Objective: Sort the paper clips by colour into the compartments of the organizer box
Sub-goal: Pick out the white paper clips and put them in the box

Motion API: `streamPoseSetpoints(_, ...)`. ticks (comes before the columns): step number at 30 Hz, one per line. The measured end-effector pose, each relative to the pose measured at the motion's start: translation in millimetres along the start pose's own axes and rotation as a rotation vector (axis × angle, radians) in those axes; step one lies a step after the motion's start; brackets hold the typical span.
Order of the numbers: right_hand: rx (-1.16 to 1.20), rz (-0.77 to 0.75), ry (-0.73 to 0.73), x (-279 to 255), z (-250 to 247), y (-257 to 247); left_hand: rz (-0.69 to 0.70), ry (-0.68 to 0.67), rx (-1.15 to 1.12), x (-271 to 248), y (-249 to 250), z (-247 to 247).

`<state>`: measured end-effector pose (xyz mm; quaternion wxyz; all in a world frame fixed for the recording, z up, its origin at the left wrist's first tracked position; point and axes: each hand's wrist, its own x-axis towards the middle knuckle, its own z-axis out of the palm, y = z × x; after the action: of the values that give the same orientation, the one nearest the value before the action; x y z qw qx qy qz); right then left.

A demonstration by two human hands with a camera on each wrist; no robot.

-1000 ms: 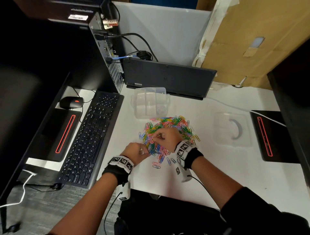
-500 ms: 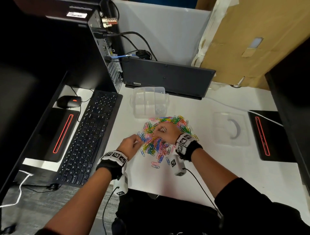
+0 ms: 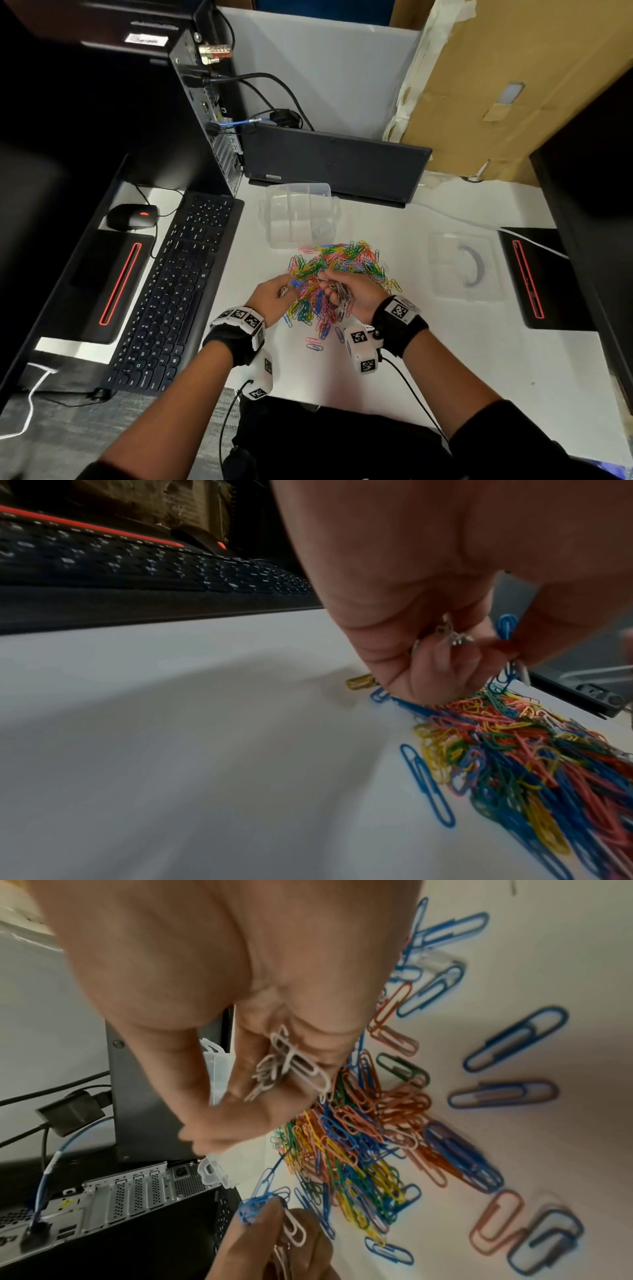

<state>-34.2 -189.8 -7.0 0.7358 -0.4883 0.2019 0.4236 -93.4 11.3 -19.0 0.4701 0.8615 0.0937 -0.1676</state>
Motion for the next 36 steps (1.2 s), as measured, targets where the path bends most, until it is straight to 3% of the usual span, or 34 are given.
streamPoseSetpoints(3, -0.082, 0.022, 0.003, 1.9, 3.4, 0.9, 0.001, 0.009, -0.030, 1.3, -1.9, -1.2)
streamPoseSetpoints(8, -0.129, 0.025, 0.159, 1.6, 4.7, 3.3, 0.034, 0.035, -0.027, 6.0, 0.8, -2.2)
streamPoseSetpoints(14, 0.402, 0.110, 0.012, -7.9, -1.0, -1.4, 0.038, -0.063, -0.048, 12.7, 3.5, -1.0)
streamPoseSetpoints(17, 0.543, 0.082, 0.104, -6.7, -3.9, -3.2, 0.045, -0.092, -0.118, 14.2, 2.4, -0.6)
streamPoseSetpoints(22, 0.324, 0.020, 0.160, -5.2, -5.6, -4.6, 0.072, -0.113, -0.179, 17.0, -1.9, 2.6)
streamPoseSetpoints(29, 0.455, 0.219, 0.123, 2.6, -6.1, -0.6, 0.102, -0.086, -0.176, 21.7, 8.6, 3.0)
streamPoseSetpoints(32, 0.283, 0.156, 0.175, -0.3, -7.8, 0.2, 0.105, -0.072, -0.184, 24.2, 13.3, 6.3)
streamPoseSetpoints(36, -0.331, -0.022, 0.206, -5.7, -0.9, 3.8, 0.121, -0.069, -0.171, 28.5, 16.7, 10.5)
